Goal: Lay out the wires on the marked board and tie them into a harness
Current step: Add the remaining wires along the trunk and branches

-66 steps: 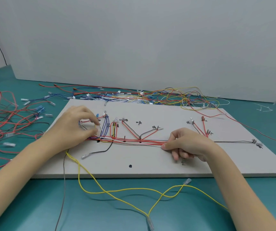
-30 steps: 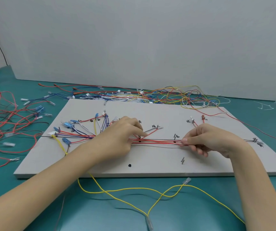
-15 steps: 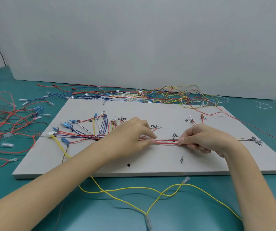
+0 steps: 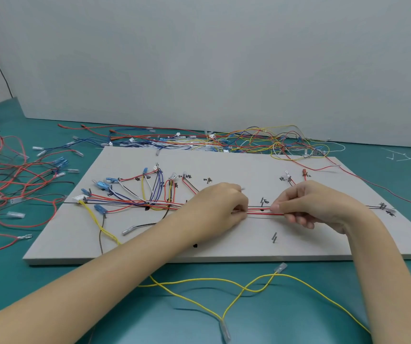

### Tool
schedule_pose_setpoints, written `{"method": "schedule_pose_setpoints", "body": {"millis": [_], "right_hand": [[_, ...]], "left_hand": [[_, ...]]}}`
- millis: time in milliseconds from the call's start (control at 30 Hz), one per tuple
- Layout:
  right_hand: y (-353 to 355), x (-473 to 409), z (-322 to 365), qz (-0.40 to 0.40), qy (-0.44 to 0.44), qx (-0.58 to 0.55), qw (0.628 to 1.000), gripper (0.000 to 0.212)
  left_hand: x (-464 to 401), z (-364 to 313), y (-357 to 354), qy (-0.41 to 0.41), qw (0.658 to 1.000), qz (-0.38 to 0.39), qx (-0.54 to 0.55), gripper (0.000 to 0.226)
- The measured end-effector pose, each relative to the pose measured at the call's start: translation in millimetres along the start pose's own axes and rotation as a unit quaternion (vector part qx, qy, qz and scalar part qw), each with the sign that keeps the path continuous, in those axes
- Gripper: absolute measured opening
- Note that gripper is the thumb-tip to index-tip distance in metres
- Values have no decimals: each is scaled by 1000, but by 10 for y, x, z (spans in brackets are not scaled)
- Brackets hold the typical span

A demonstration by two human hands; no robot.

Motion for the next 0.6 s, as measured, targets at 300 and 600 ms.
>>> {"method": "schedule_pose_setpoints", "body": {"millis": [300,600], "right_hand": [[49,11,-14,-11,-7,-11,1000,10],[-15,-6,21,-50,-32,23,998,9]], "left_hand": [[-72,-98,-139,-6,999,-19,27,24],[-46,-112,-147,-9,998,-52,32,23]]}}
Point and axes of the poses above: each hand's wrist, its own x-axis away from the middle knuckle, its own y-axis out of the back of the hand, z = x × y, the point moved 3 cm from there along -x, towards the middle knuckle, and after that the axes turned 3 degrees about -z, right-handed, at the moved point
